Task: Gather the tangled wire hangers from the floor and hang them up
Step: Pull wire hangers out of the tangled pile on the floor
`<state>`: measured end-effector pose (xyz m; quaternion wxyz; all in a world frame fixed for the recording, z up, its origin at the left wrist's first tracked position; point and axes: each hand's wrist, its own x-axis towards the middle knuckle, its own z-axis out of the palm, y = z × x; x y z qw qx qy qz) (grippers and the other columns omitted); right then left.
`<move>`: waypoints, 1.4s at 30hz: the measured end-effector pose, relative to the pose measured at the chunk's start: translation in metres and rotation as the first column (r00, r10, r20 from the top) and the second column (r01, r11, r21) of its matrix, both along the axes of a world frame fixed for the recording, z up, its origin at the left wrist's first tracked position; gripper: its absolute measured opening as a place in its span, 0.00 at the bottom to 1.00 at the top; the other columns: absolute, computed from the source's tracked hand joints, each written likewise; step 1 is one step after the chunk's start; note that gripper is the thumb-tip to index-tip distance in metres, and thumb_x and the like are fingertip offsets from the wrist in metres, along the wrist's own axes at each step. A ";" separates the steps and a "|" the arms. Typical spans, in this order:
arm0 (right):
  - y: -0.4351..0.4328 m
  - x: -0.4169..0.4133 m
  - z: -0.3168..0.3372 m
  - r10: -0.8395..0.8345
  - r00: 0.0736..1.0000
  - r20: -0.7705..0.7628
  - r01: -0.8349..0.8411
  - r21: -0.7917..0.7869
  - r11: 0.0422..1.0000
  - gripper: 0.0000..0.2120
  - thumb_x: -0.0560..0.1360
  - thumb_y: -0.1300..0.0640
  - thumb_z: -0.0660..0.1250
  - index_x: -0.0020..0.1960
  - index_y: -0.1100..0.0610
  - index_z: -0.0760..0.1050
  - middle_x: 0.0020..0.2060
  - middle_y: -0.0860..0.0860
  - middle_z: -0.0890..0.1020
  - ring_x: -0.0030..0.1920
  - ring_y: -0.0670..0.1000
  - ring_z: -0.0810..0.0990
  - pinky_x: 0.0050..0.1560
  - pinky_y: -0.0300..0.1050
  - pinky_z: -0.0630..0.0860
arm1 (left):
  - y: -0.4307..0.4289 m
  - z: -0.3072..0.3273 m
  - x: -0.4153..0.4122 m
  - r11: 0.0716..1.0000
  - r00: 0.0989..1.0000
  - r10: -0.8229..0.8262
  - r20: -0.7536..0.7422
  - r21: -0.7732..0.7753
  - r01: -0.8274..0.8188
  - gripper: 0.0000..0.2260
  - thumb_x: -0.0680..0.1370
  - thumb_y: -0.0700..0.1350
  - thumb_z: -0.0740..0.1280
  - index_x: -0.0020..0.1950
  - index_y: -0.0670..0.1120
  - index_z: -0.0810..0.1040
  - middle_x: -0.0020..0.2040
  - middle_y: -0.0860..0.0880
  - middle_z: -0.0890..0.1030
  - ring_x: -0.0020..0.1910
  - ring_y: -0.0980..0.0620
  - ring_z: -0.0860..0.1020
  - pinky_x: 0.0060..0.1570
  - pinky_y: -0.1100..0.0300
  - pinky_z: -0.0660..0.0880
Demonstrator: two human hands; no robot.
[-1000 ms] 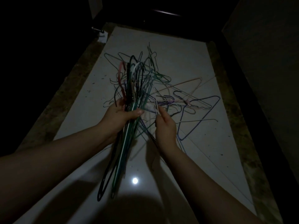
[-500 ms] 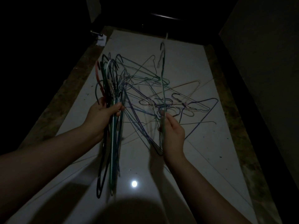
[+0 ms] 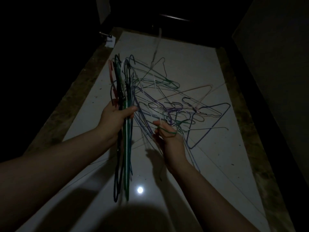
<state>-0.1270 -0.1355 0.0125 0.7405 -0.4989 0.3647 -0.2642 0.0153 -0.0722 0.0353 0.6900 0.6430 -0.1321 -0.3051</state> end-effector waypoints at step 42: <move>0.025 -0.005 0.001 0.163 0.987 -0.012 -0.160 0.149 0.976 0.11 0.79 0.67 0.56 0.50 0.56 0.76 0.30 0.49 0.75 0.28 0.44 0.72 0.33 0.35 0.71 | -0.006 -0.002 -0.007 0.999 0.999 -0.025 0.031 0.039 0.024 0.10 0.73 0.34 0.69 0.50 0.46 0.73 0.42 0.48 0.81 0.38 0.54 0.80 0.38 0.64 0.79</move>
